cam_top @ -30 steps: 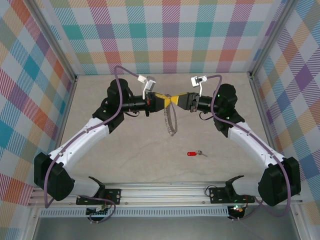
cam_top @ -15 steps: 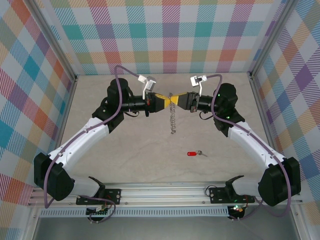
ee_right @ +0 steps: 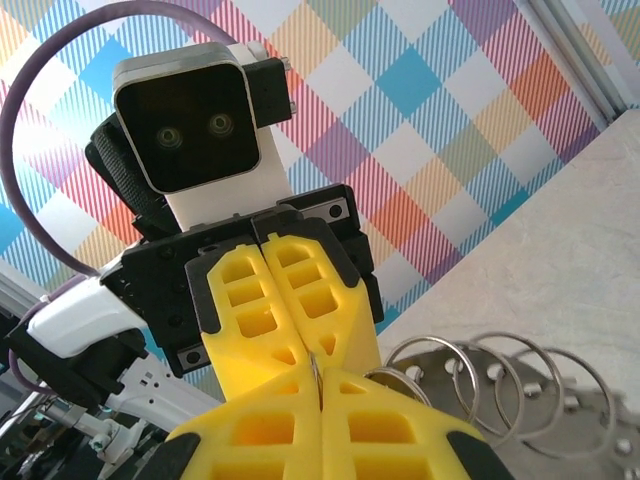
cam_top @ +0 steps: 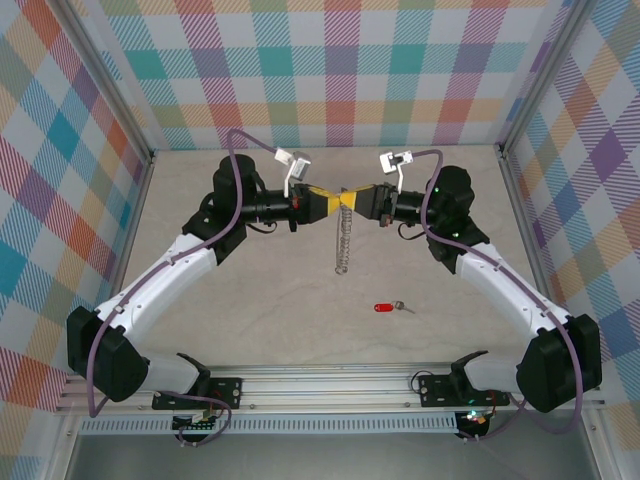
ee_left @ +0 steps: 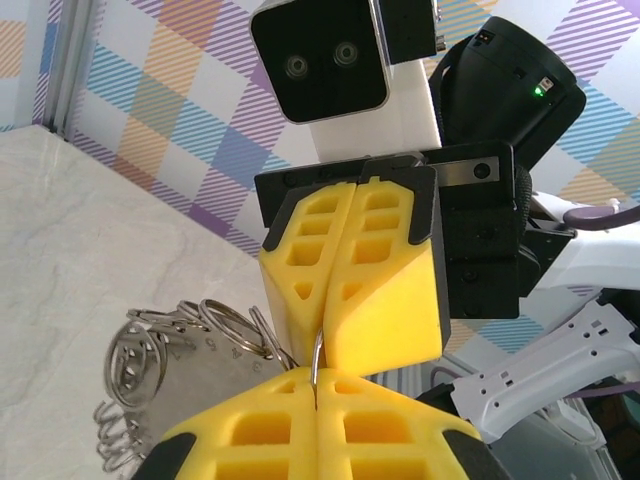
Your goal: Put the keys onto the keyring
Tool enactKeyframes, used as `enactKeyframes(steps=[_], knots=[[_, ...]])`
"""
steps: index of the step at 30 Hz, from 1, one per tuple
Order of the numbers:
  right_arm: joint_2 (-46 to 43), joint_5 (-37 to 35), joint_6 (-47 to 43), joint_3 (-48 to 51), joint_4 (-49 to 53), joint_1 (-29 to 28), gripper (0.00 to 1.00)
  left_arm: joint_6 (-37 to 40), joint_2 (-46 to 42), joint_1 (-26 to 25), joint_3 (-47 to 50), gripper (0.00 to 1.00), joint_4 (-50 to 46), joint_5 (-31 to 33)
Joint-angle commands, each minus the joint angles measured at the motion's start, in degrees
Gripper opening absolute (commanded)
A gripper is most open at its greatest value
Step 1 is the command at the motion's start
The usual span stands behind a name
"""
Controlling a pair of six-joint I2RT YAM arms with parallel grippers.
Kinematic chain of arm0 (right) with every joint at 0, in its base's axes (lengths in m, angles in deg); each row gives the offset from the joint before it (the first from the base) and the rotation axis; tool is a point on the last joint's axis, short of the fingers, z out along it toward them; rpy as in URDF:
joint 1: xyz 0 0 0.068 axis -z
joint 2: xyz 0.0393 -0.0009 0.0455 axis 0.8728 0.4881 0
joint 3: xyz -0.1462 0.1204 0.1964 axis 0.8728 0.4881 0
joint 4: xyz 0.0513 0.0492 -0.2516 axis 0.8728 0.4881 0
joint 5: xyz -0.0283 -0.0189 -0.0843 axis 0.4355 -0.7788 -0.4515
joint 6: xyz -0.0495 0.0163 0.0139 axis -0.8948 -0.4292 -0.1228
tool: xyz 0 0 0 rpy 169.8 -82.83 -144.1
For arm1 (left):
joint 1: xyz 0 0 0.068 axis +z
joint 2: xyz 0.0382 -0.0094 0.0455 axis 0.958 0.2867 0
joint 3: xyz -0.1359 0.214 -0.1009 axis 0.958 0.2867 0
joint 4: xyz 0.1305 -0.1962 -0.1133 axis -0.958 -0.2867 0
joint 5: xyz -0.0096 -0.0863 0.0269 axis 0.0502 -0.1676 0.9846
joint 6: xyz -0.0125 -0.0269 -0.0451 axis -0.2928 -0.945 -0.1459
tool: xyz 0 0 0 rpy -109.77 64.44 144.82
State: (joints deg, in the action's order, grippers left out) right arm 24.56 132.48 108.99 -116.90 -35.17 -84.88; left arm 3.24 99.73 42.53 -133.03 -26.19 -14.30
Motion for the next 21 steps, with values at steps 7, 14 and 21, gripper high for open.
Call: enactKeyframes(steps=[7, 14, 21], knots=[[-0.8, -5.3, 3.2, 0.6, -9.4, -0.5, 0.0, -11.9, -8.9, 0.3, 8.4, 0.52, 15.9, 16.4], [-0.4, -7.7, 7.0, 1.2, -15.8, -0.5, 0.0, -18.6, -9.7, 0.3, 11.4, 0.58, 22.3, 17.1], [0.1, -9.2, 10.7, 1.6, -20.9, -0.5, 0.0, -21.9, -7.7, 0.0, 11.8, 0.41, 28.0, 12.4]])
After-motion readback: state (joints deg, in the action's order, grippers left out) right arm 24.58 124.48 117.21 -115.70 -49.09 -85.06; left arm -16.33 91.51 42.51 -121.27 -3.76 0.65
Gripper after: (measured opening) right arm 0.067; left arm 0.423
